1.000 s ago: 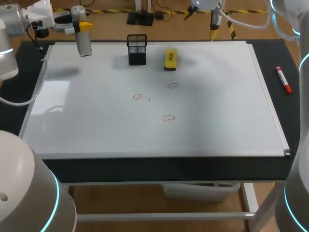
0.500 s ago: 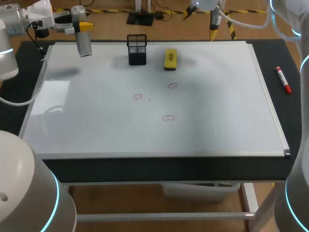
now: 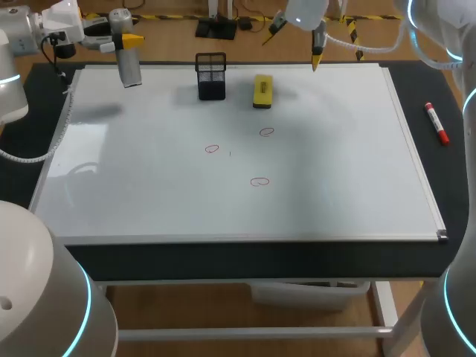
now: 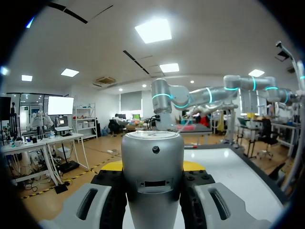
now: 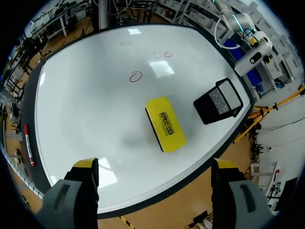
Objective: Pick up the inspection probe, press it on each red-marked spot on the whiteboard one by one, put down the probe, pick up the eraser, and wipe off all the red marks.
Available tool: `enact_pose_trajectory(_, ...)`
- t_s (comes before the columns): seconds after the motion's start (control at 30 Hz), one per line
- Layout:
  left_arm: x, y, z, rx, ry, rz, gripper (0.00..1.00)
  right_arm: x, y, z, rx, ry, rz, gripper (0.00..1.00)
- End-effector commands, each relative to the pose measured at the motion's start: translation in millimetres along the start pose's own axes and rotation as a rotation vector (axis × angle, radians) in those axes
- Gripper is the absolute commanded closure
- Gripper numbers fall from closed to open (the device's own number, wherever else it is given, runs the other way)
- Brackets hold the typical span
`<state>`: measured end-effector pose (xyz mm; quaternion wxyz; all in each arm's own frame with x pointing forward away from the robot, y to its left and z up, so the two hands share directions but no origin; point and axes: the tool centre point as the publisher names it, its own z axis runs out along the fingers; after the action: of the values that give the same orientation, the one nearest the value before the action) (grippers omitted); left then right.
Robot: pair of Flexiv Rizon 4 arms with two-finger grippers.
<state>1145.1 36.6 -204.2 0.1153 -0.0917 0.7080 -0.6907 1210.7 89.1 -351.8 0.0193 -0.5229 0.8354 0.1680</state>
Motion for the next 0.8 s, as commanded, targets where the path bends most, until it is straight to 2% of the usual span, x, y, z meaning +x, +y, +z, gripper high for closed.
enact_pose_trajectory(0.03, 1.6, -1.8, 0.1, -0.001, -0.004, 0.001, 1.0, -14.3, -15.8, 14.3, -0.071, 0.432, -0.053, 0.0)
enact_pose_trajectory(0.33, 1.6, -1.8, 0.1, -0.001, -0.004, 0.001, 1.0, -23.9, -14.8, 28.6, -0.082, 0.567, -0.178, 0.0)
enact_pose_trajectory(0.8, 1.6, -1.8, 0.1, -0.001, -0.004, 0.001, 1.0, -29.6, -8.5, 47.1, -0.111, 0.602, -0.21, 0.0)
